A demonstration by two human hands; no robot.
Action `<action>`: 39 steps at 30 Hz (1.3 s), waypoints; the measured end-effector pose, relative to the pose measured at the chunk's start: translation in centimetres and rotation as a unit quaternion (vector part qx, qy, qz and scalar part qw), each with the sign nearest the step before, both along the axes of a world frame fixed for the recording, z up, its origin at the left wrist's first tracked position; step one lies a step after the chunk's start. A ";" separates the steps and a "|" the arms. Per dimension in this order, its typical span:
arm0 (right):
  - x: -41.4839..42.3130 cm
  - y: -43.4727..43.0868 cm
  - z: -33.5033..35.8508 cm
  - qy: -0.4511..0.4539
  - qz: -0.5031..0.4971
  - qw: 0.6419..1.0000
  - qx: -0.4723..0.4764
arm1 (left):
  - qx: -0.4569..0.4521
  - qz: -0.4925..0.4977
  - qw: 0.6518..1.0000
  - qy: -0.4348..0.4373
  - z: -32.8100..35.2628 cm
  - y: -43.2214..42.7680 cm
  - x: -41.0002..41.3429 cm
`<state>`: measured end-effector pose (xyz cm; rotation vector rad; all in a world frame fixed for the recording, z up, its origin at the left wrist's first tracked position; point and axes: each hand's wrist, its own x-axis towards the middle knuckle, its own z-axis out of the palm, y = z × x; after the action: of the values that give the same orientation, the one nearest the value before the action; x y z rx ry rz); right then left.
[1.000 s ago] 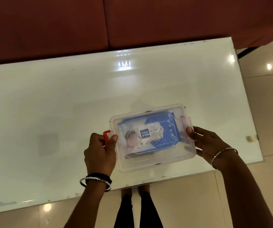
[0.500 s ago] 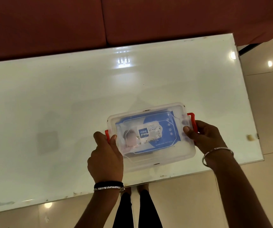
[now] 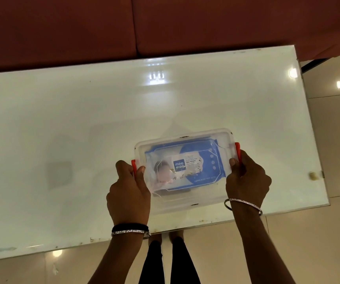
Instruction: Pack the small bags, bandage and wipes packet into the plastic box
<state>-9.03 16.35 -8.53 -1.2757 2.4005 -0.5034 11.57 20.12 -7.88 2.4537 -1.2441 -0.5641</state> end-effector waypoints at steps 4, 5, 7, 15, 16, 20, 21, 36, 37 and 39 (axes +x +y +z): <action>1.5 -1.5 0.4 -0.011 0.006 1.000 -0.012 | -0.042 0.022 0.999 -0.021 0.6 -1.5 1.5; 2.0 -2.2 0.4 -0.016 0.010 1.000 -0.012 | -0.053 0.030 0.998 -0.025 0.7 -2.1 2.0; 3.0 -3.6 0.5 -0.024 0.023 0.999 -0.013 | -0.068 0.035 0.997 -0.030 0.8 -3.3 3.1; 4.6 -7.6 0.0 -0.031 0.059 0.998 -0.015 | -0.081 0.026 0.996 -0.041 -0.3 -7.2 5.9; 4.6 -7.6 -0.2 -0.033 0.060 0.998 -0.008 | -0.077 0.025 0.996 -0.039 -0.5 -7.3 5.9; 4.5 -7.2 -0.6 -0.039 0.068 0.997 -0.002 | -0.056 0.032 0.997 -0.033 -1.2 -6.5 5.7; 4.5 -7.1 -0.6 -0.041 0.069 0.997 -0.005 | -0.053 0.035 0.997 -0.033 -1.3 -6.3 5.6; 3.4 -7.3 0.4 -0.053 0.131 0.989 0.041 | -0.084 -0.018 0.993 0.081 0.1 -5.0 7.4; 3.5 -7.4 0.7 -0.057 0.126 0.989 0.046 | -0.076 -0.030 0.993 0.091 0.6 -4.8 7.5; 3.6 -7.5 1.0 -0.066 0.119 0.989 0.053 | -0.046 -0.051 0.992 0.107 1.3 -4.2 7.5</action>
<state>-5.41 8.89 -7.52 -1.4107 2.1016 -0.3717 19.12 15.90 -6.54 2.1975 -1.2835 -0.7568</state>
